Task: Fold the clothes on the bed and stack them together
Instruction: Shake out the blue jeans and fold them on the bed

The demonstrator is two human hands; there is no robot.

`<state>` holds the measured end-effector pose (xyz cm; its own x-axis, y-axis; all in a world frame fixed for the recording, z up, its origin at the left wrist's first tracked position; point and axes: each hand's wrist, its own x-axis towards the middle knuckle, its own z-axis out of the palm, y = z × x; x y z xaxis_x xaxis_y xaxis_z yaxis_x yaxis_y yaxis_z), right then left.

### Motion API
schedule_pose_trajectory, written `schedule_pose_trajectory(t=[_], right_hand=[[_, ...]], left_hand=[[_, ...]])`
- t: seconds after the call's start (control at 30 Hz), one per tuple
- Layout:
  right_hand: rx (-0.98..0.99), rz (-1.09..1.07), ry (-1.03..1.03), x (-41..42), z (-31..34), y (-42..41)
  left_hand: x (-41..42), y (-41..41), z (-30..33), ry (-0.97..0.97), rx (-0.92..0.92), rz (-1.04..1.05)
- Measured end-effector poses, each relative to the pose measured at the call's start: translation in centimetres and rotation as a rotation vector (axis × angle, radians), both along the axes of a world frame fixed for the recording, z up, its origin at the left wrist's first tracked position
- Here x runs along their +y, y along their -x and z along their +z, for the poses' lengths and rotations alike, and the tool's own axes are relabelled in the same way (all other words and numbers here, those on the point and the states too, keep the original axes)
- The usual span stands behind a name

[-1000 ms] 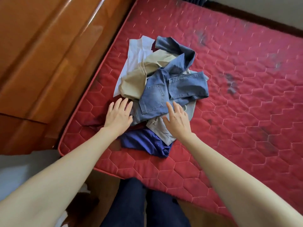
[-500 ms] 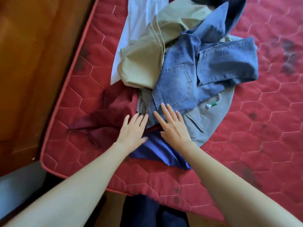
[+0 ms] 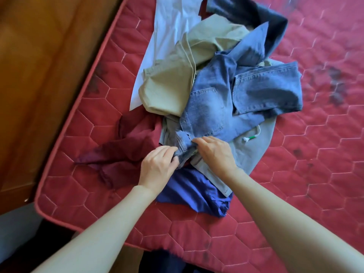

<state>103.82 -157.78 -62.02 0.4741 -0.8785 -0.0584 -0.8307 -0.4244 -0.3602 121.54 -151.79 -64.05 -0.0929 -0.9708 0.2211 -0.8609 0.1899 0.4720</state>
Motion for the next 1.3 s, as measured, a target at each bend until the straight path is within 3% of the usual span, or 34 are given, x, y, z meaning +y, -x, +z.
schedule_pose_trajectory(t=[0.1,0.33,0.63,0.8,0.93,1.1,1.3], right_hand=[[-0.092,-0.115,-0.053,-1.4,5.8,0.9],[-0.235,-0.147,0.271,-5.5,24.2,6.0],[-0.416,-0.259,0.591,-5.5,51.5,10.7],[-0.536,-0.316,0.708,-3.2,64.0,12.2],[-0.454,-0.271,0.669,-0.6,67.9,12.9],[-0.254,-0.268,0.531,1.7,65.5,13.0],[-0.576,-0.180,0.436,3.2,64.1,10.4]], left_hand=[[-1.5,1.4,5.4,-0.006,0.072,0.025],[-6.8,4.8,24.0,0.120,0.227,0.040],[-11.0,7.4,52.4,0.462,0.194,-0.213],[-10.3,7.2,65.1,0.427,0.515,-0.316],[-8.5,7.5,68.4,0.398,0.714,-0.350],[-6.7,9.1,68.5,0.429,0.585,-0.274],[-5.4,10.8,68.8,0.357,0.491,-0.393]])
